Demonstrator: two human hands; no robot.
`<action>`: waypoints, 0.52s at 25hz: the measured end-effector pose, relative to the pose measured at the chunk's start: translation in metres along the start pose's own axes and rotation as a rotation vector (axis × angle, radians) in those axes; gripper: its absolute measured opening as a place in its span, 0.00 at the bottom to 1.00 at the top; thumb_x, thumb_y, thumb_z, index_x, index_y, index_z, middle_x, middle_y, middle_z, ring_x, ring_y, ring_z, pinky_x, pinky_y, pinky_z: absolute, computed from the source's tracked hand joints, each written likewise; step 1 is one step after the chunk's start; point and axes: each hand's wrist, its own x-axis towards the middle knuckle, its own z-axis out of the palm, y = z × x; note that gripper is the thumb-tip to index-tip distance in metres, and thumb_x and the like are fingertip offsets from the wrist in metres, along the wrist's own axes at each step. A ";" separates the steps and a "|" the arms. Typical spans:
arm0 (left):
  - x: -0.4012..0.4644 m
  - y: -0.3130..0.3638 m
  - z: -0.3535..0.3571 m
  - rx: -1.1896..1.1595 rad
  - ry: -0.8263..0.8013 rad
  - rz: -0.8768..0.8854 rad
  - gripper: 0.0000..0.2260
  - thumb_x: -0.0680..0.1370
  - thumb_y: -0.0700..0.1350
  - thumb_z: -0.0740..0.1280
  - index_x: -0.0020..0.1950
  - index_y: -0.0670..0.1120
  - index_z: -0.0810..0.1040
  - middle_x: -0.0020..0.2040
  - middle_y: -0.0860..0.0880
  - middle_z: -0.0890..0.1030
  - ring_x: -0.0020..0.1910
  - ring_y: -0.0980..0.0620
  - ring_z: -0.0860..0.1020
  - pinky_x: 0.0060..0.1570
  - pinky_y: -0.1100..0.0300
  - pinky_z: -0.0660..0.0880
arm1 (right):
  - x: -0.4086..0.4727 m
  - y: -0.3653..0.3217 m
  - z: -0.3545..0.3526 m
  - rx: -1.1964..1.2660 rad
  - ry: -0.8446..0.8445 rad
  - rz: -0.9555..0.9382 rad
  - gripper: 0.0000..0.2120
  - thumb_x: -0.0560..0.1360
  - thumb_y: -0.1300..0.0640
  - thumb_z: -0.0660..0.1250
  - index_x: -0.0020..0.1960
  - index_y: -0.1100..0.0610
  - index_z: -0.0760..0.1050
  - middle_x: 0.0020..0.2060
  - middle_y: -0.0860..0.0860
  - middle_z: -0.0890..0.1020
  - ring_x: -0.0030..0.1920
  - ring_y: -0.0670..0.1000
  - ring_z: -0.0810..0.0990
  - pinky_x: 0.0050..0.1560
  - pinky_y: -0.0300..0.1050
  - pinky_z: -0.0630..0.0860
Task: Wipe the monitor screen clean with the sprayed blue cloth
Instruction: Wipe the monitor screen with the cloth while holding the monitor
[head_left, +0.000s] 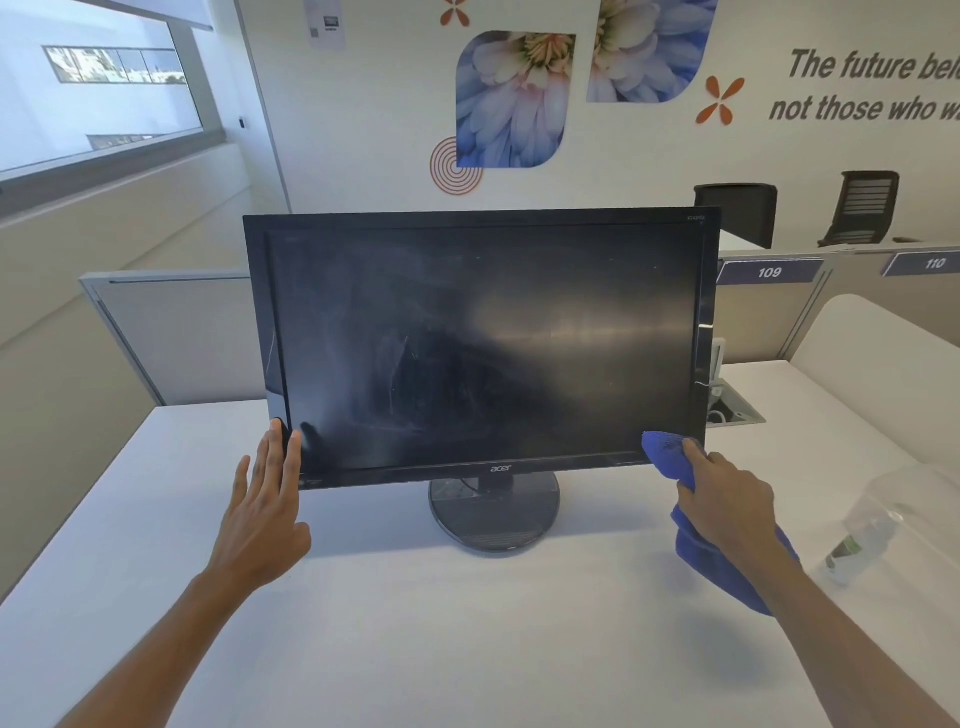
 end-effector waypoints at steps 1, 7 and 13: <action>0.000 0.000 0.000 0.001 -0.004 -0.003 0.48 0.68 0.37 0.69 0.76 0.44 0.38 0.77 0.42 0.35 0.77 0.43 0.38 0.75 0.42 0.46 | 0.001 -0.001 0.002 0.043 -0.005 0.009 0.24 0.81 0.49 0.56 0.76 0.51 0.60 0.48 0.49 0.80 0.38 0.49 0.72 0.39 0.42 0.67; 0.002 0.003 -0.001 -0.012 -0.011 -0.019 0.48 0.68 0.38 0.69 0.76 0.44 0.38 0.77 0.43 0.33 0.77 0.42 0.38 0.75 0.41 0.45 | 0.007 0.000 -0.003 0.338 -0.081 0.032 0.17 0.81 0.50 0.58 0.68 0.54 0.67 0.43 0.52 0.81 0.38 0.54 0.75 0.43 0.45 0.69; 0.002 0.009 -0.001 -0.040 -0.003 -0.023 0.48 0.68 0.38 0.70 0.76 0.44 0.38 0.76 0.43 0.33 0.77 0.42 0.38 0.75 0.42 0.44 | 0.010 0.011 -0.023 0.992 -0.311 -0.014 0.08 0.78 0.61 0.61 0.41 0.55 0.73 0.35 0.52 0.80 0.37 0.56 0.78 0.43 0.51 0.74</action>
